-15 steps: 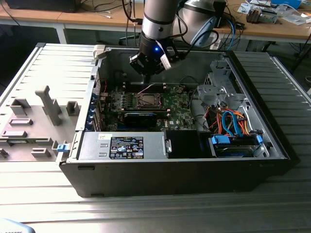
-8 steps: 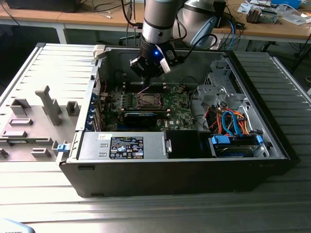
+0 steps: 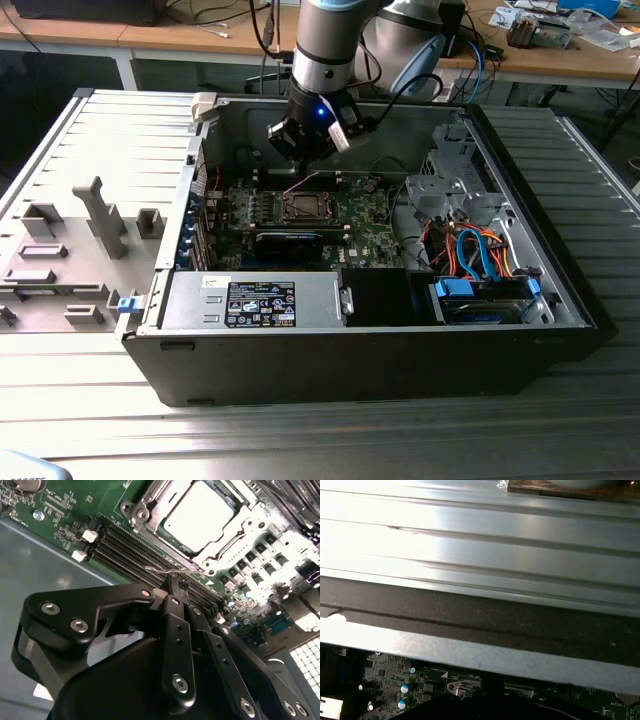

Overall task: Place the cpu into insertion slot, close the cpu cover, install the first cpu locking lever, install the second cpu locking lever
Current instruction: 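Install the first cpu locking lever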

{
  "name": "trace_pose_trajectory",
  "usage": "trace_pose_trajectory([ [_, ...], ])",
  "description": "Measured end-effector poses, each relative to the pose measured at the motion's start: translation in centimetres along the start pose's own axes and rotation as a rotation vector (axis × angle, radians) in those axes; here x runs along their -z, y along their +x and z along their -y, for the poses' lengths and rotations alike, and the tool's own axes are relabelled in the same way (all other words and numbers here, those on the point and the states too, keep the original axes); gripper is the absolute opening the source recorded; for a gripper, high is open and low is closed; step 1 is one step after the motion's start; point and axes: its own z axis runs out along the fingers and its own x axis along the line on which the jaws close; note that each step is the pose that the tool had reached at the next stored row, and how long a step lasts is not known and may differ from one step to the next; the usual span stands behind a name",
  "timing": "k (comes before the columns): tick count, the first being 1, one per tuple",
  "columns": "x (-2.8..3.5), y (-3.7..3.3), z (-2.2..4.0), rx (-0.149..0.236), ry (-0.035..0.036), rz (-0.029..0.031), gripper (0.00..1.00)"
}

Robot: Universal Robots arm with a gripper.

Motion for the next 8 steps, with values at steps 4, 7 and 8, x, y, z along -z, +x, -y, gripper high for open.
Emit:
trace_pose_trajectory([
  [4, -0.07, 0.04, -0.03, 0.0, 0.0311, -0.0038, 0.11],
  [7, -0.24, 0.0, -0.2, 0.001, 0.0313, -0.0041, 0.11],
  [8, -0.33, -0.02, -0.29, 0.002, 0.0305, -0.0039, 0.11],
])
